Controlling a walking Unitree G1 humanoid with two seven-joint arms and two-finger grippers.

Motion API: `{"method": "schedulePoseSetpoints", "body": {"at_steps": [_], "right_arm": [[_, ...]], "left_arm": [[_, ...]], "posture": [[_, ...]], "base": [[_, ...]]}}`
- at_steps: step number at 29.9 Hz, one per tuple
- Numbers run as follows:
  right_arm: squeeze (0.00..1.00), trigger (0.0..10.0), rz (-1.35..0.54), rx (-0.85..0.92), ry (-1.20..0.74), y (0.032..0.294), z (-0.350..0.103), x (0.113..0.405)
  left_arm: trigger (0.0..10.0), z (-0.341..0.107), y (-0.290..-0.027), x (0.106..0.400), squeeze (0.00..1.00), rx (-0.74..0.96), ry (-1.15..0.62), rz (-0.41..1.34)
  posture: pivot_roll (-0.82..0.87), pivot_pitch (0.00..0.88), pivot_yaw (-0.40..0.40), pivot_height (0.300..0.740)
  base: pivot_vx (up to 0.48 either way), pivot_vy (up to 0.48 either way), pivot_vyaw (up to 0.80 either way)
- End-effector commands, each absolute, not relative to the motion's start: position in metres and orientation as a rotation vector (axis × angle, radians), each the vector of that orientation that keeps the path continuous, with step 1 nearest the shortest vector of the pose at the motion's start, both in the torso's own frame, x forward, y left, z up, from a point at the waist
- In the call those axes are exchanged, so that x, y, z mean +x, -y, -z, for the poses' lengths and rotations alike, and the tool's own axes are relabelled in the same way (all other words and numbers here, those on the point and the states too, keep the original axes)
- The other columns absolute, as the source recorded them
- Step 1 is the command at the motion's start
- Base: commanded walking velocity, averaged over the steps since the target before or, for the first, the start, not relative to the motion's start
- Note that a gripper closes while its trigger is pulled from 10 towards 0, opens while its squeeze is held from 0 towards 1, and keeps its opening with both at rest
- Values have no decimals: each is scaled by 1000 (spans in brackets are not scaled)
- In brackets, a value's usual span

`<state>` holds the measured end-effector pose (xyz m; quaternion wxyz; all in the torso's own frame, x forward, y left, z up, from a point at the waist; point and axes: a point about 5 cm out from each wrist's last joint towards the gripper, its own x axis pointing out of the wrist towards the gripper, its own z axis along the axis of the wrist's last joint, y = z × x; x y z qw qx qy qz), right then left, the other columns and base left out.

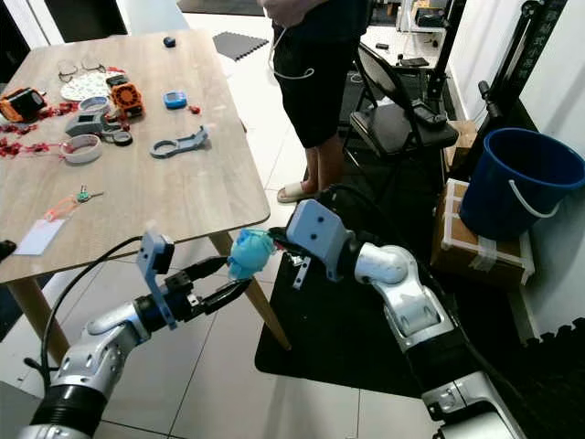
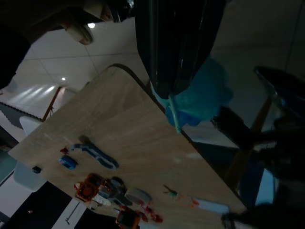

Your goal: Hang keys on a hook

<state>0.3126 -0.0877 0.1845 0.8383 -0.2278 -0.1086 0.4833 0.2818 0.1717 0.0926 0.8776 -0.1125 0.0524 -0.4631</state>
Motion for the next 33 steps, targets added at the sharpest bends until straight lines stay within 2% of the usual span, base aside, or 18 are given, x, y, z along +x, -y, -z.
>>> {"method": "schedulePoseSetpoints", "body": {"at_steps": [1, 5, 14, 18, 28, 33], "right_arm": [[0, 10000, -1042, -448, 277, 82, -196, 311], [0, 10000, -1055, -423, 286, 80, -198, 310], [0, 10000, -1086, -398, 285, 75, -196, 306], [0, 10000, -1130, -444, 230, 71, -185, 303], [0, 10000, -1080, -480, 180, 87, -181, 309], [0, 10000, -1170, -429, 154, 90, -182, 298]], "left_arm": [[10000, -88, -161, 275, 0, -268, -118, 1017], [10000, -88, -153, 270, 0, -280, -122, 1077], [10000, -83, -148, 268, 0, -283, -131, 1087], [10000, -83, -143, 271, 0, -289, -123, 1080], [10000, -83, -142, 270, 0, -287, -124, 1089], [10000, -83, -141, 270, 0, -283, -123, 1090]], "posture": [[-63, 61, 53, 740], [-63, 59, 49, 740], [-66, 56, 45, 740], [-66, 52, 41, 740], [-69, 48, 40, 740], [-74, 53, 44, 740]], "base": [[0, 0, 0], [0, 0, 0], [0, 0, 0], [0, 0, 0], [0, 0, 0], [0, 0, 0]]}}
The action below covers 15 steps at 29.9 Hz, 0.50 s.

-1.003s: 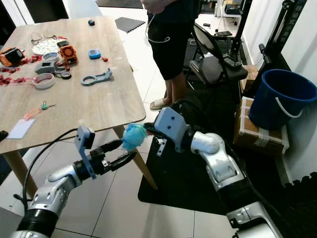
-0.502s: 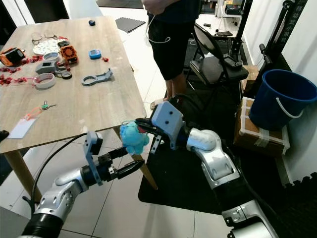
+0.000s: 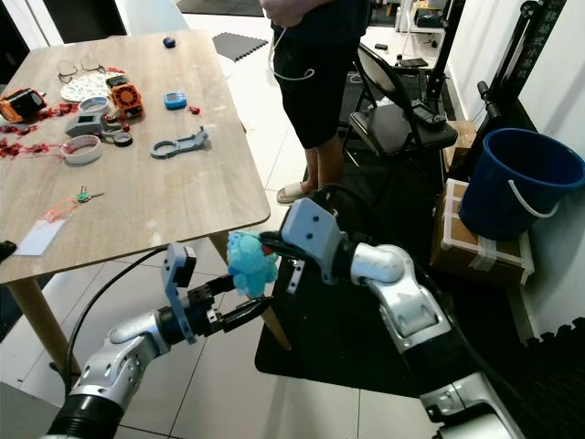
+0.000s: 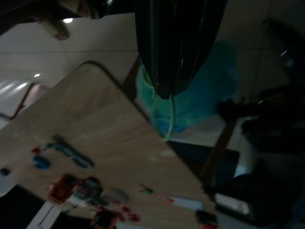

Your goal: Hang keys on a hook

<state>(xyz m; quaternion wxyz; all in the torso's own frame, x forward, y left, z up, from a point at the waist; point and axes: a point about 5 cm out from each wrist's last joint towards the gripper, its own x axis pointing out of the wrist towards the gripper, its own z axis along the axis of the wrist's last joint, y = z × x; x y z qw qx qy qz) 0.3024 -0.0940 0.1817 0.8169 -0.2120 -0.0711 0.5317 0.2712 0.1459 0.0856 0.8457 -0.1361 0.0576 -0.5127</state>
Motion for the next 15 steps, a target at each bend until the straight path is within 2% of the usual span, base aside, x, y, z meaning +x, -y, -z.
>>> {"method": "schedulePoseSetpoints", "body": {"at_steps": [1, 15], "right_arm": [[0, 10000, -1180, -421, 154, 90, -183, 296], [0, 10000, -1308, -366, 100, 77, -175, 279]], "left_arm": [[10000, -83, -141, 270, 0, -282, -123, 1090], [10000, -82, -142, 269, 0, -277, -131, 1095]], "posture": [[-74, 53, 44, 740], [-72, 55, 49, 740]], "base": [[0, 0, 0], [0, 0, 0]]}}
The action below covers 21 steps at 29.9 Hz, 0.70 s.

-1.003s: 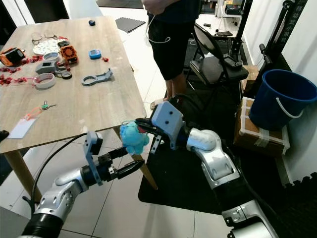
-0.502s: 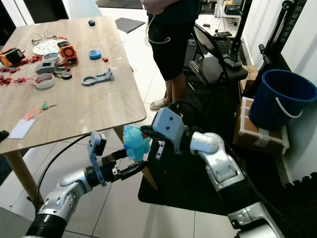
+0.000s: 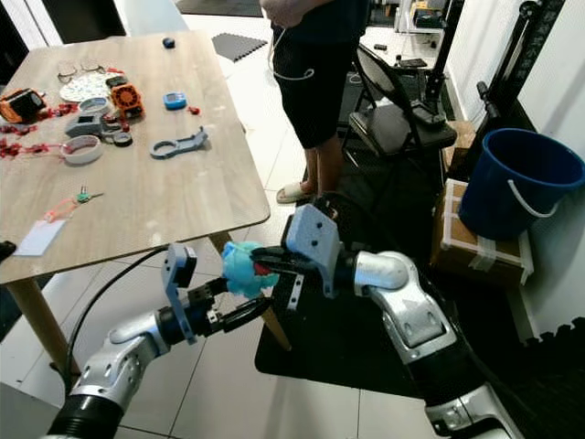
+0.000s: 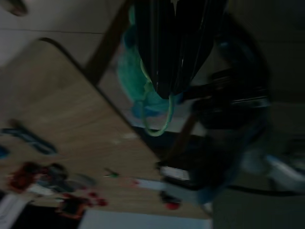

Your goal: Hang keys on a hook

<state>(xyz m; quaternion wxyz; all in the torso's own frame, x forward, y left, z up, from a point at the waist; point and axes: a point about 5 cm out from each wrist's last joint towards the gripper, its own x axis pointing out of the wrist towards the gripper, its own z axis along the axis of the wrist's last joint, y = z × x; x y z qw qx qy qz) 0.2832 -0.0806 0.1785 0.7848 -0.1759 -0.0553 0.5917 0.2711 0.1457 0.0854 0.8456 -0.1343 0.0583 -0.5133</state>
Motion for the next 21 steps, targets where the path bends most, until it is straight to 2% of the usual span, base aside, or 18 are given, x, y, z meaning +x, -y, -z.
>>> {"method": "schedulePoseSetpoints", "body": {"at_steps": [1, 13, 21], "right_arm": [[0, 10000, -1326, -363, 88, 76, -173, 277], [0, 10000, -1372, -373, 4, 83, -165, 270], [0, 10000, -1406, -341, 1, 79, -165, 265]], "left_arm": [[10000, -82, -142, 269, 0, -276, -131, 1094], [10000, -82, -143, 268, 0, -269, -135, 1097], [10000, -82, -143, 268, 0, -267, -134, 1096]], "posture": [[-70, 55, 49, 740], [-68, 55, 49, 740], [-66, 58, 53, 740]], "base": [[0, 0, 0], [0, 0, 0], [0, 0, 0]]}}
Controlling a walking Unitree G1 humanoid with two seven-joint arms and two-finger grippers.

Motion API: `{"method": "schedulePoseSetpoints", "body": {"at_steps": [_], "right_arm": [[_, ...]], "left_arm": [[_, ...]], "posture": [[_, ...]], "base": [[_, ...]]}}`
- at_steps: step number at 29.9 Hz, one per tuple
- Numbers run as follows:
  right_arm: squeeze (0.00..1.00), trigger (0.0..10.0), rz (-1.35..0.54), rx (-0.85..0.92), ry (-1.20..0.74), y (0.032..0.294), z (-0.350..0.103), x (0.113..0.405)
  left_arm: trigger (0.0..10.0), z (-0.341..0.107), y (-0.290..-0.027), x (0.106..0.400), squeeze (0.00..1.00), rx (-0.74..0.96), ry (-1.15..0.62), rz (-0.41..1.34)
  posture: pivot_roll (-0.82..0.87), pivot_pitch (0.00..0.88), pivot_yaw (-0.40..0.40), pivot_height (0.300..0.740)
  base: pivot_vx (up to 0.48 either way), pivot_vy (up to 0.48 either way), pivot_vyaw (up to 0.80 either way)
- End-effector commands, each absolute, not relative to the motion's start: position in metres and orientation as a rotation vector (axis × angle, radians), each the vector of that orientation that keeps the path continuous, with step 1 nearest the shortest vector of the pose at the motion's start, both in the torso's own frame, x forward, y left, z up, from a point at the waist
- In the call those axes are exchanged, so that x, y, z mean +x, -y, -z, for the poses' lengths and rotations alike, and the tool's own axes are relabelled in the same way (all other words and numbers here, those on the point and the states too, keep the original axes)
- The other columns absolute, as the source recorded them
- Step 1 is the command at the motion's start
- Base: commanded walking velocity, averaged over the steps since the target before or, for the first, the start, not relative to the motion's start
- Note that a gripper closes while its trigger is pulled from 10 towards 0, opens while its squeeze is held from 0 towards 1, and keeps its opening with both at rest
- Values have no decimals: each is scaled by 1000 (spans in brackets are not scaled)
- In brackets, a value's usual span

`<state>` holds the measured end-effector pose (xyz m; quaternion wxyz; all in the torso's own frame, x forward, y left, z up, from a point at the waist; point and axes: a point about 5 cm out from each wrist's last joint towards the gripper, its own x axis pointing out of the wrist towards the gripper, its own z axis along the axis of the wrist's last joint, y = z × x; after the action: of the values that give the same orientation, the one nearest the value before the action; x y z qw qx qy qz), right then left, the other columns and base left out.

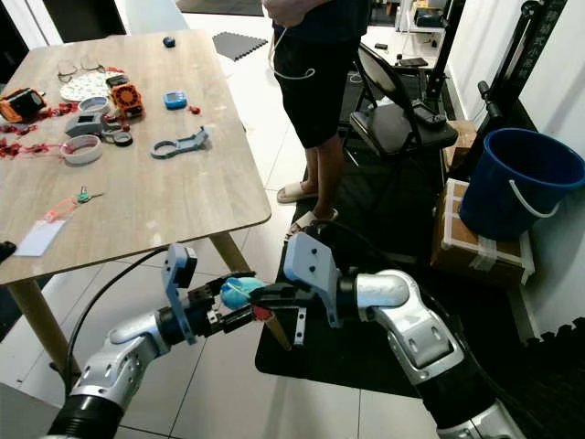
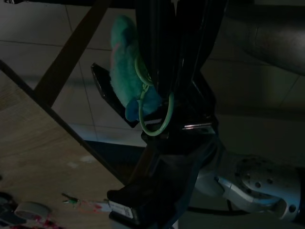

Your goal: Hang keys on a hook

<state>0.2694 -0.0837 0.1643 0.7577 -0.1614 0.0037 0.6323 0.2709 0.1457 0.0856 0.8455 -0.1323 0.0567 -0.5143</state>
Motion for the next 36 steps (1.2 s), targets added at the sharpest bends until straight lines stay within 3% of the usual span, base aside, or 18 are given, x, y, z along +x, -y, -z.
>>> {"method": "schedulePoseSetpoints", "body": {"at_steps": [1, 18, 27, 36], "right_arm": [[0, 10000, -1417, -339, -5, 78, -165, 263], [0, 10000, -1469, -291, -20, 79, -167, 256], [0, 10000, -1271, -394, -12, 91, -164, 282], [0, 10000, -1245, -416, -29, 95, -163, 286]], "left_arm": [[10000, -82, -143, 268, 0, -266, -134, 1096], [10000, -83, -141, 268, 0, -284, -128, 1098], [10000, -90, -142, 264, 0, -336, -88, 1135], [10000, -89, -143, 263, 0, -341, -86, 1130]], "posture": [[-66, 58, 53, 740], [-68, 57, 53, 740], [-61, 50, 43, 740], [-58, 47, 37, 740]], "base": [[0, 0, 0], [0, 0, 0], [0, 0, 0], [0, 0, 0]]}}
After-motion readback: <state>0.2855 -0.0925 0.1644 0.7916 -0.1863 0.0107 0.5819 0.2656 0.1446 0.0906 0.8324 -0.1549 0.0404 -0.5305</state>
